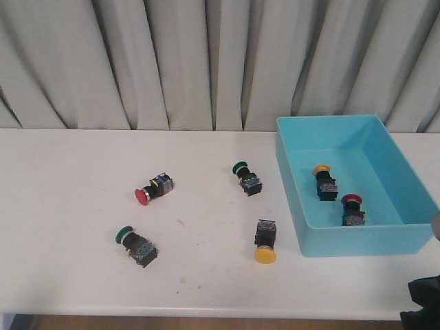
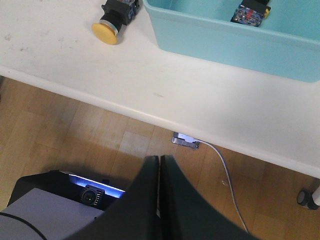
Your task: Pick red and yellow buttons and place in box
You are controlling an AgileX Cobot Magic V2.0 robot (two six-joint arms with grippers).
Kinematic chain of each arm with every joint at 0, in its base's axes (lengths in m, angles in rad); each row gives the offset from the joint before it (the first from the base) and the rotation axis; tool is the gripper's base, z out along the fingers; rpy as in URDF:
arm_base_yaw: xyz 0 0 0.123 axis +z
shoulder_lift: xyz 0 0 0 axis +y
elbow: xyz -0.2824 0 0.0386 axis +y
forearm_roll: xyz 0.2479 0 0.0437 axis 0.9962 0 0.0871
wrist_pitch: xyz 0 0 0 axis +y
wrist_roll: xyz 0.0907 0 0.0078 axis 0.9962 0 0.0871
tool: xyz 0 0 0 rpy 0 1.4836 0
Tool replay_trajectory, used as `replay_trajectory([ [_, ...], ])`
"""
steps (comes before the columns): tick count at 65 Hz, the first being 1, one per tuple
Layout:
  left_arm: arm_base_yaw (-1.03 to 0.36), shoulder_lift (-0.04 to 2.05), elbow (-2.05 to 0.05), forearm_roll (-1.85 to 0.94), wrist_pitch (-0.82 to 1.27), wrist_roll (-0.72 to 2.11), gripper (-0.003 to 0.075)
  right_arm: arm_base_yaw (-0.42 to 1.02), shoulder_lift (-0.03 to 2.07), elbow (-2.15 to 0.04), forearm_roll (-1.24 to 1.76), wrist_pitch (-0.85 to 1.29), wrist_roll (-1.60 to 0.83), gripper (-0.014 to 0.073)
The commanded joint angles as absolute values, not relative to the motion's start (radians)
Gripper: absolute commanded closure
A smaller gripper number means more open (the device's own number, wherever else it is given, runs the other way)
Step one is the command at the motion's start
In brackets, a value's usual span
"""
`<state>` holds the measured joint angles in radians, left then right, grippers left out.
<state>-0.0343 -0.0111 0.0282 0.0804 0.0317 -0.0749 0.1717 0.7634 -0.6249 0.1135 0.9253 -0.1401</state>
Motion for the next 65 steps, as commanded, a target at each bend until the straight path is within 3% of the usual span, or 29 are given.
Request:
replay_trajectory([
  [1, -0.032, -0.03, 0.077, 0.07, -0.095, -0.075, 0.0728, 0.173, 0.76, -0.648, 0.114, 0.884, -0.147, 0.0601],
  [65, -0.032, -0.025, 0.076, 0.046, 0.0, -0.016, 0.0728, 0.173, 0.76, -0.648, 0.114, 0.884, -0.147, 0.0601],
])
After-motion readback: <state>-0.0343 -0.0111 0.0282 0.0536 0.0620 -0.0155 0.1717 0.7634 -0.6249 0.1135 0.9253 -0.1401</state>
